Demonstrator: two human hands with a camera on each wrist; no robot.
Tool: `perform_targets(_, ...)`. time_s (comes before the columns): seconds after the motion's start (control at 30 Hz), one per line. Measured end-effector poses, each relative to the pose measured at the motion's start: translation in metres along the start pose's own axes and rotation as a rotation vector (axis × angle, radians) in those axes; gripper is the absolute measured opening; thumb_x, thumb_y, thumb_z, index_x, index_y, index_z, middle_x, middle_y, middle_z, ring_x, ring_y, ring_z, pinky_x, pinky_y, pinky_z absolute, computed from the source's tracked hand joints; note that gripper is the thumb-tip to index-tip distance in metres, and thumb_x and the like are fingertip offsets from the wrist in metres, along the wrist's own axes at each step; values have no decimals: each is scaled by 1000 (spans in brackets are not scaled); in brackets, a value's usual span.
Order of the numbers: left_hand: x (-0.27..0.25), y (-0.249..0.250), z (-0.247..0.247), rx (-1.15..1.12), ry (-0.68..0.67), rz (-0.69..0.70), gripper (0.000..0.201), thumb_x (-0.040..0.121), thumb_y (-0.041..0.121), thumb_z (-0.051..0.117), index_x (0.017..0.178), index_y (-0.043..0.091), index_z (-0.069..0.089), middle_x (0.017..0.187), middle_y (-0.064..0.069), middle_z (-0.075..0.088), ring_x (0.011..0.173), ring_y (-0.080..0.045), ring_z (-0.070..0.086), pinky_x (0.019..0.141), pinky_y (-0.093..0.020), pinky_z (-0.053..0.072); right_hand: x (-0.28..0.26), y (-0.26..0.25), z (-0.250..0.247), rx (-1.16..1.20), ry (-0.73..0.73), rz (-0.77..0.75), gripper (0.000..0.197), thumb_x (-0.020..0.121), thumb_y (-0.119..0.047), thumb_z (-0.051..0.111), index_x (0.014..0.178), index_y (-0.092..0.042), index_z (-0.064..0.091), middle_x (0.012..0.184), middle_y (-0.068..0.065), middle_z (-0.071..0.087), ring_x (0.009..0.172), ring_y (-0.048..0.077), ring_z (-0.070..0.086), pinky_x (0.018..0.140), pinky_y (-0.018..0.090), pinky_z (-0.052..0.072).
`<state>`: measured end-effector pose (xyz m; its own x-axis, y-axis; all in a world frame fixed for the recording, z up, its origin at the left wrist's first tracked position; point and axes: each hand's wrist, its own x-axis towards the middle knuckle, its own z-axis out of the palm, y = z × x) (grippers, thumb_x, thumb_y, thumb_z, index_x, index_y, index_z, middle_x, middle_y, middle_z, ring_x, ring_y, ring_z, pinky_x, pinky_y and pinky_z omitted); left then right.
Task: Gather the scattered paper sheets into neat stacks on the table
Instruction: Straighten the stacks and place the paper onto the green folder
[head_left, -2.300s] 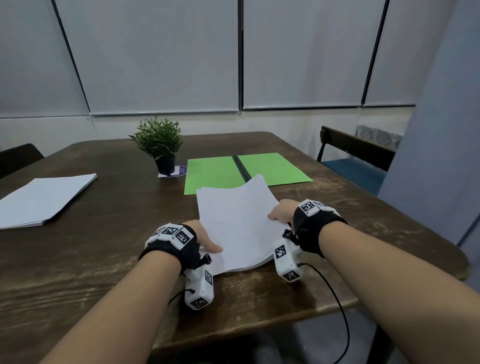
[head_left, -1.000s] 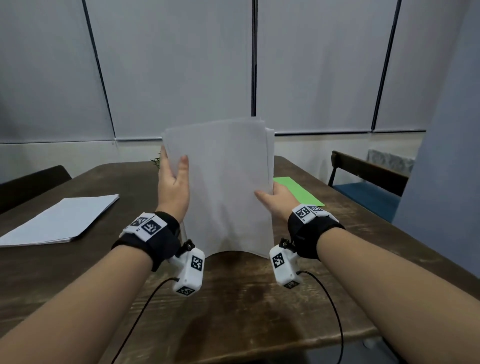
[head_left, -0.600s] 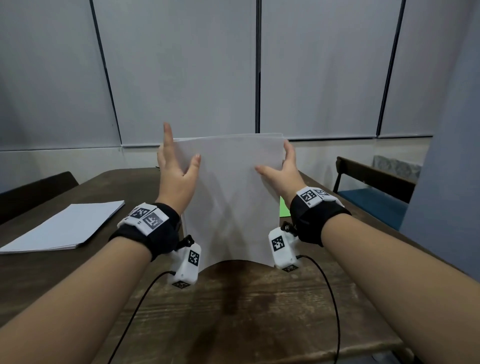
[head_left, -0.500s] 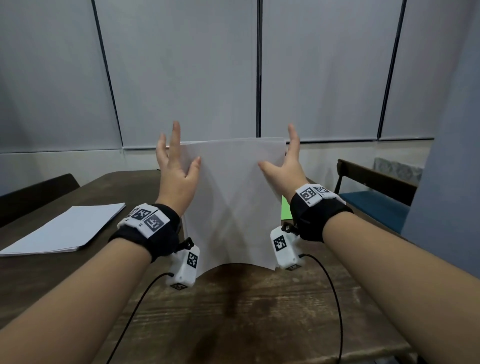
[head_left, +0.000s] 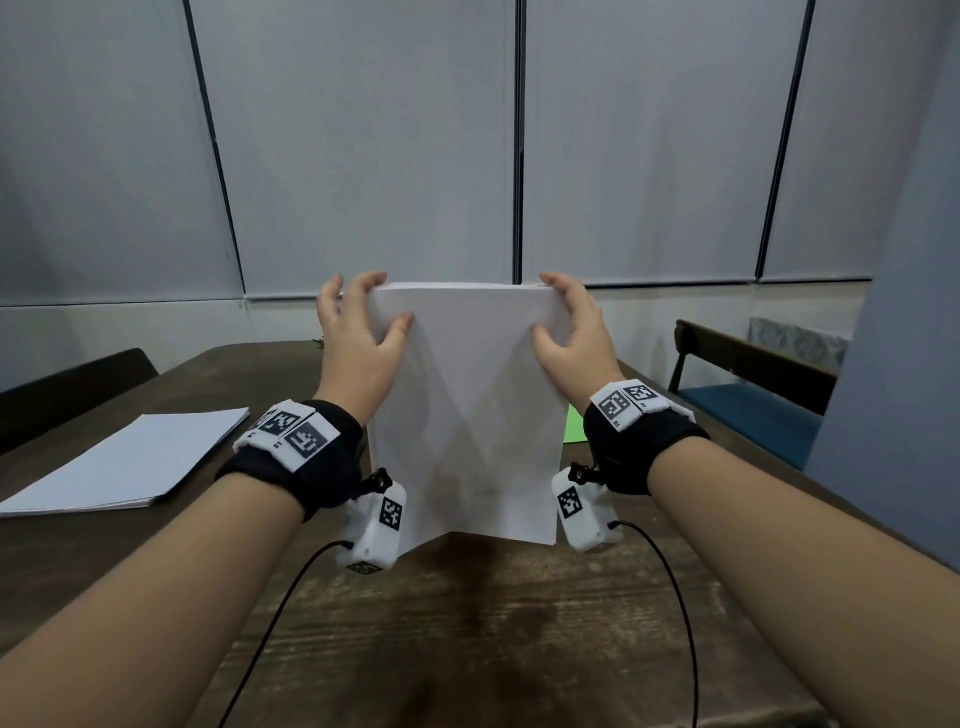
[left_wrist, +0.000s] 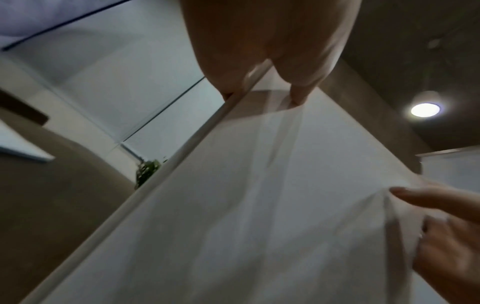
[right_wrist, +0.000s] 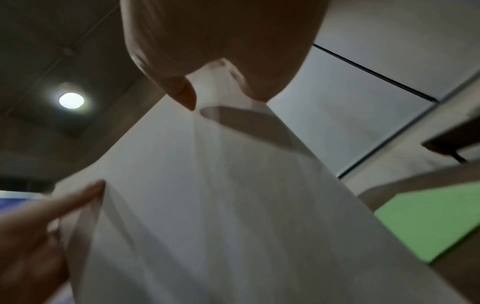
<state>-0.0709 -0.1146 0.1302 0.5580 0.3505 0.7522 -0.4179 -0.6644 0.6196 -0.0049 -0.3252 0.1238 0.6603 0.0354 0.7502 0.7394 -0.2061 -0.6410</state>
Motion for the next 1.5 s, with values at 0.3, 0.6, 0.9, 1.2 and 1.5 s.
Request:
perform_targets(0.3,-20,-21,19,-204,39,-315,25,93,13,56,116,8,47,110,-7,60,100,-23,59,85,-28,46,1,19,31,299,-36,445,37,83,-3,65,114,-13,49,117,14,64,106,26,64,99,46,49)
perform_targets(0.6,-15,-11,25,-121,113,-294,21,94,11,44,115,9,41,115,-12,55,105,-29,53,91,-36,43,4,-1,51,176,104,302,31,81,4,59,109,-9,57,96,5,66,86,21,64,83,30,53)
perform_targets(0.9,-49,-70,26,-288,-56,-520,20,101,31,40,112,15,37,109,-5,53,104,-23,54,95,-43,45,-38,64,54,184,-96,511,40,94,-16,58,129,-12,40,110,-1,57,107,20,58,95,29,43)
perform_targets(1.2,-56,-90,20,-199,-204,-468,19,102,32,36,114,18,35,112,0,52,104,-17,53,90,-36,44,-43,88,57,178,-111,491,29,92,-21,63,112,-19,42,109,-2,58,104,17,58,98,35,45)
perform_targets(1.5,-75,-98,11,97,-507,-469,49,99,16,47,135,5,15,120,-8,49,113,-25,52,91,-32,43,-63,97,51,125,-245,575,43,95,-22,58,130,-11,36,117,-1,55,107,14,53,96,27,40)
